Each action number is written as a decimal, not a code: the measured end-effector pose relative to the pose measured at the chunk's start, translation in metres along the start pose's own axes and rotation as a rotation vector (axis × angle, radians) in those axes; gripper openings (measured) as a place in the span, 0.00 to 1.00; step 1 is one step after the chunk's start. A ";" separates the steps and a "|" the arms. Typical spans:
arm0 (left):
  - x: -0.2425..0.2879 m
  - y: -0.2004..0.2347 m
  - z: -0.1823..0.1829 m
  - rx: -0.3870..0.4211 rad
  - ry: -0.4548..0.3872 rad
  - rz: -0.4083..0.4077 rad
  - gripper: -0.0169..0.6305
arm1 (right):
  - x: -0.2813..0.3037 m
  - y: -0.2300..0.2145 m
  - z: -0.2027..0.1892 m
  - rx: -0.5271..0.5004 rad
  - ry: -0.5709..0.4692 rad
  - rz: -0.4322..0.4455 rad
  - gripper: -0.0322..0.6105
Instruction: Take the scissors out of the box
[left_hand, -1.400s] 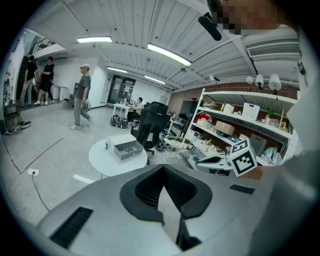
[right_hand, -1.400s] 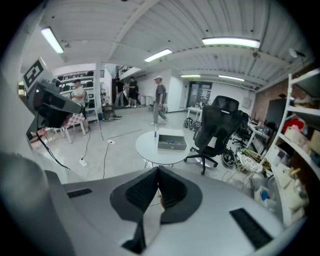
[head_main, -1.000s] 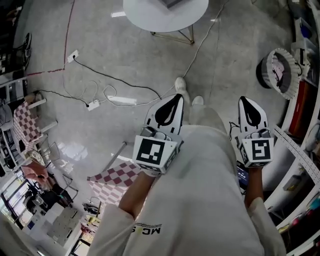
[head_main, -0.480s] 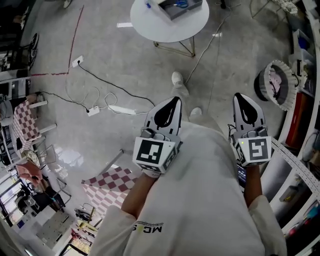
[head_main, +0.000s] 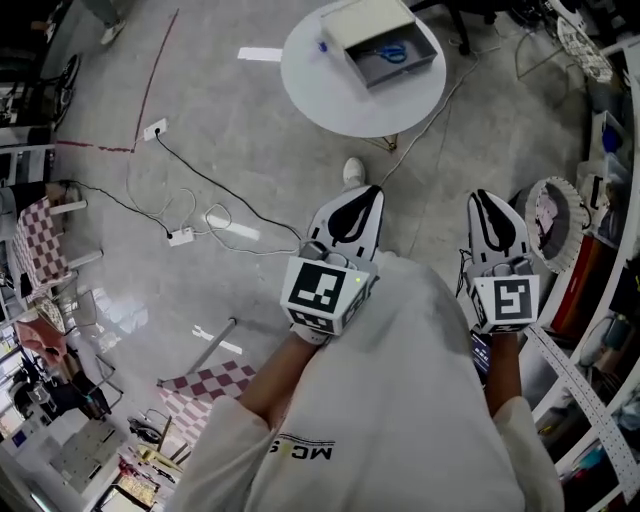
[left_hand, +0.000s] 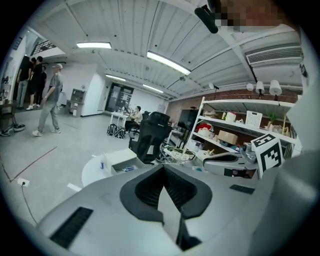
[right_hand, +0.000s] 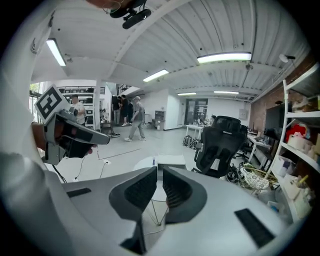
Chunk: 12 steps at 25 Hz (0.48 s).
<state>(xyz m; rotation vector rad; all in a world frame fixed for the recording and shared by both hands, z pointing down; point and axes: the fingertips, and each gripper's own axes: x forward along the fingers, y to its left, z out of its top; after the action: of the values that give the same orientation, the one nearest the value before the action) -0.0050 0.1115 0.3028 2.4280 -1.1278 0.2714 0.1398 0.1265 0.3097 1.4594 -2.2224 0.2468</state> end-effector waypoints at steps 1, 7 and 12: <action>0.010 0.012 0.009 0.000 0.006 -0.007 0.04 | 0.015 -0.005 0.006 -0.002 0.012 -0.001 0.17; 0.063 0.090 0.052 0.001 0.048 -0.025 0.04 | 0.111 -0.027 0.043 0.002 0.091 0.007 0.24; 0.092 0.140 0.072 -0.020 0.061 -0.036 0.04 | 0.180 -0.037 0.068 -0.048 0.136 0.029 0.24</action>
<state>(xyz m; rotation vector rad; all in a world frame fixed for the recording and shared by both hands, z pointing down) -0.0527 -0.0643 0.3158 2.4032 -1.0546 0.3183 0.0954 -0.0632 0.3318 1.3450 -2.1274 0.2910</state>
